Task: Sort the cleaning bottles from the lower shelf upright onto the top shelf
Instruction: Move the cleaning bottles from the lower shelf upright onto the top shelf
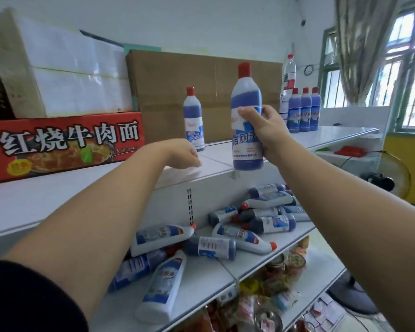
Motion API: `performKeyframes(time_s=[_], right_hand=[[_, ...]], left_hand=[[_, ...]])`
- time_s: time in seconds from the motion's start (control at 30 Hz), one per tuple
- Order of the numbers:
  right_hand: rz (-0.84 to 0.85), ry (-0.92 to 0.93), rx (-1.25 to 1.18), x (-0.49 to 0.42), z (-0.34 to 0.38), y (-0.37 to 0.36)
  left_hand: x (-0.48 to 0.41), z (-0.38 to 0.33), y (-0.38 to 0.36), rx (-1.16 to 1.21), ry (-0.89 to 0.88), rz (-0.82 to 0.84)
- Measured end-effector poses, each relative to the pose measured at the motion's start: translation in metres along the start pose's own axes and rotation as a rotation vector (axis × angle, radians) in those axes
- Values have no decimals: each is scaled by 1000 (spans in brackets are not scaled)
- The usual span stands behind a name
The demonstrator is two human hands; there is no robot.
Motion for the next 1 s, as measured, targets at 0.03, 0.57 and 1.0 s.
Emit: performKeyframes(time_s=[0.03,0.57,1.0], right_hand=[[3,-1,-15,-13,-5,4],[291,-58,-5,-186,-82,-41],[657,-233,-19,-243,-125,-90]], left_hand=[[-12,-1,-2,-21,9,14],[-104,73,14,-12,457,115],[-110,82,6,-30,605,137]])
Point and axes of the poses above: each hand's wrist, its own x-axis away from the middle knuckle, its own y-axis out of the back of the hand, z = x × y, the point moved 9 cm from there along -x, towards the middle knuckle, and after that the axes turned 4 degrees about -z, right-handed, at the moved point
